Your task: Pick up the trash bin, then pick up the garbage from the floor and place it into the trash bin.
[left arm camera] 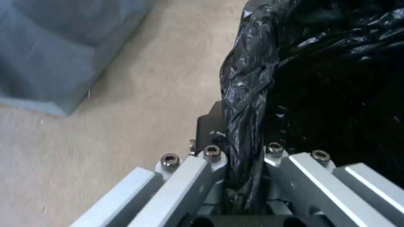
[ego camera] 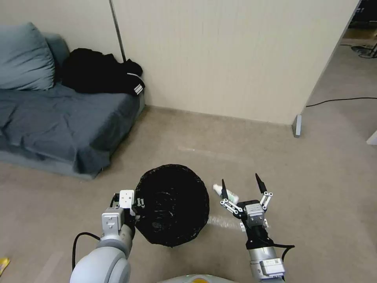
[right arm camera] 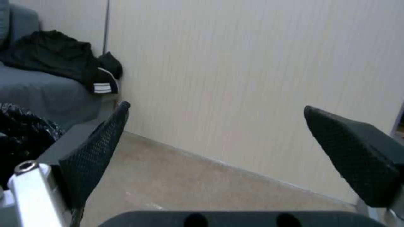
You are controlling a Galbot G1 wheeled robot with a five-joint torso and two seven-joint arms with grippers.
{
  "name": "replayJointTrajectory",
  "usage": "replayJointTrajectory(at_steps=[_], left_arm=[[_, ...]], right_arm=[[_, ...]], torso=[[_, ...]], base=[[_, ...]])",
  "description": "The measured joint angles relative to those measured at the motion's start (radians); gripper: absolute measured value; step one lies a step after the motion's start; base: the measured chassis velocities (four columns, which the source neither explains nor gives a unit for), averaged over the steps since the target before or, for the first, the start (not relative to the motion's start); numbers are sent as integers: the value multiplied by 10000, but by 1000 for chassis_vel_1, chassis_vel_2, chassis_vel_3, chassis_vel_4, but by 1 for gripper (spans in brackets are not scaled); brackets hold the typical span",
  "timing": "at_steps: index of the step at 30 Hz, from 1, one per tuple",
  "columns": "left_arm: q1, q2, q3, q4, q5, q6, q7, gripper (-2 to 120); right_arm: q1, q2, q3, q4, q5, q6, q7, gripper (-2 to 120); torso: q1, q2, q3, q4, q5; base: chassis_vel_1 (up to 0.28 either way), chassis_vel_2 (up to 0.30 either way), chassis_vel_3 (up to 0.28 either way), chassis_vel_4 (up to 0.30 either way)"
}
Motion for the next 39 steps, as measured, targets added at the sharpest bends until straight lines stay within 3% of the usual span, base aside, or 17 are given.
replayJointTrajectory(at_steps=[16,22,29,39], left_arm=[[-35,-23,-25,63,0,-52,11,1],[-32,-23,-32,63,-3,-58,16,1],[-24,-16,-34,64,-4,-63,27,1],[-30,-13,-36,65,-6,-63,39,1]], right_arm=[[45,0,113,-50,1,295,-196,100],[286,0,422,-30,-201,12,-199,100],[899,-56,647,443,78,-2103,-150,100],[1590,-1247,900,530,1233,-4687,-267,100]], torso=[[-2,0,-2,-1,0],[-1,0,-1,-2,1],[-2,0,-1,-3,1],[-1,0,-1,-2,2]], base=[[-52,47,47,-51],[0,0,0,0],[0,0,0,0],[0,0,0,0]])
